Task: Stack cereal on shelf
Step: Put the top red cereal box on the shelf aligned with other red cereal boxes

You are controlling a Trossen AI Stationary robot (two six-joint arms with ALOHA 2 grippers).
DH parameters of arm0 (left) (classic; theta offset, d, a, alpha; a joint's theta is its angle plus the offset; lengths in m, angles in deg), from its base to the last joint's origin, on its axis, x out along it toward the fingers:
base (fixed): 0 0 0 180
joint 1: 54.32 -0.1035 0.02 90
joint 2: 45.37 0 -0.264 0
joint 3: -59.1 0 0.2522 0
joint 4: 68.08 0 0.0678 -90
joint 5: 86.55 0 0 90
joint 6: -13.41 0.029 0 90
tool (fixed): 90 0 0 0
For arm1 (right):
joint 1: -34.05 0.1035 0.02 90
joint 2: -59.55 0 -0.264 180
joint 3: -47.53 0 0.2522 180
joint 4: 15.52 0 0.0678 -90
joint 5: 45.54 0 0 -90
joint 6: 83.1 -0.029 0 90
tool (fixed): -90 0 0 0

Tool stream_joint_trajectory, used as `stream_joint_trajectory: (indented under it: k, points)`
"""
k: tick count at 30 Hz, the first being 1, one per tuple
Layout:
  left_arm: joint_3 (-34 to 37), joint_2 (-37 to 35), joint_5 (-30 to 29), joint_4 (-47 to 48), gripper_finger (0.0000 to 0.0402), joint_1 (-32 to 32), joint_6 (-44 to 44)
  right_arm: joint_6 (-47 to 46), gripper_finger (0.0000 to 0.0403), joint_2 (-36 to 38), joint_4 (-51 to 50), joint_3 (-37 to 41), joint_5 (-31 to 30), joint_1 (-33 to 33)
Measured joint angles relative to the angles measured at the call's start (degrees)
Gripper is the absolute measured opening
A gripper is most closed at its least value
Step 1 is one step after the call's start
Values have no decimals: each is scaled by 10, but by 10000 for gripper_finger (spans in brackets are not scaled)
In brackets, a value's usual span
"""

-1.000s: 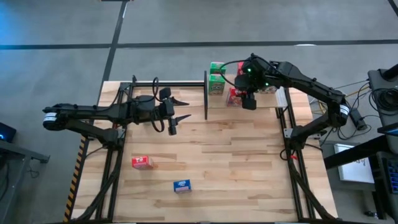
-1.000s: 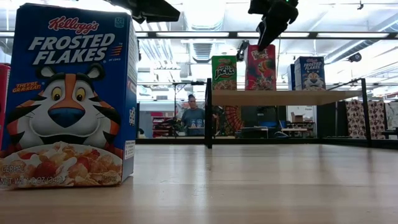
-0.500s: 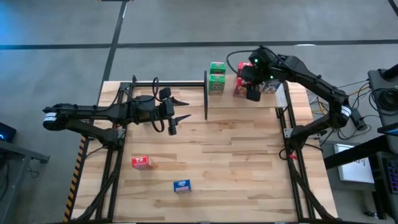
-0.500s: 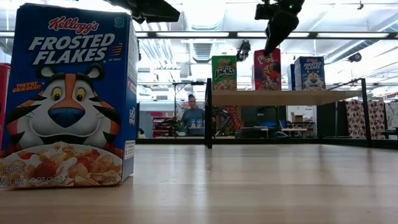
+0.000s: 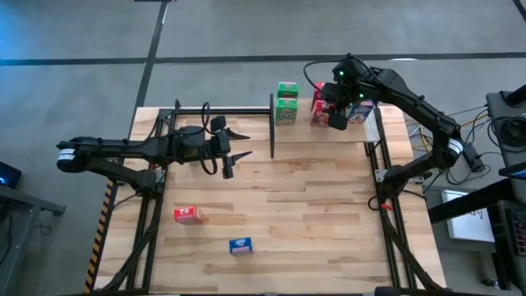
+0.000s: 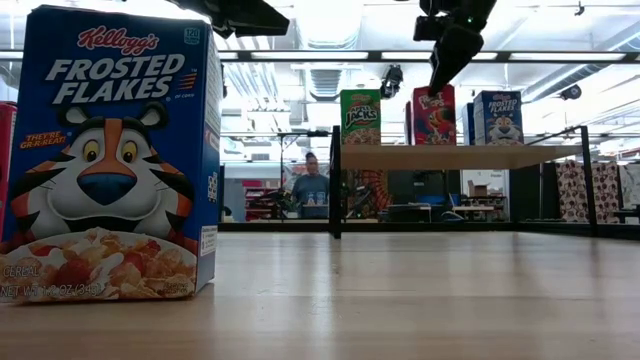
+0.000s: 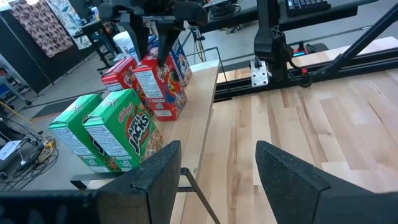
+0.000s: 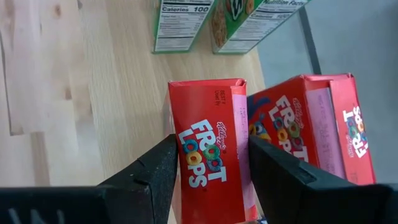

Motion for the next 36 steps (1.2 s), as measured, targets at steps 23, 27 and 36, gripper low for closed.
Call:
stream_joint_trajectory:
  k: [23,27,36]
  points:
    - [0,0,0,1,191,0,0,19,171,0,2,0,-1,0]
    - [0,0,0,1,191,0,0,19,167,0,2,0,-2,0]
    - [0,0,0,1,191,0,0,13,198,0,4,0,-2,0]
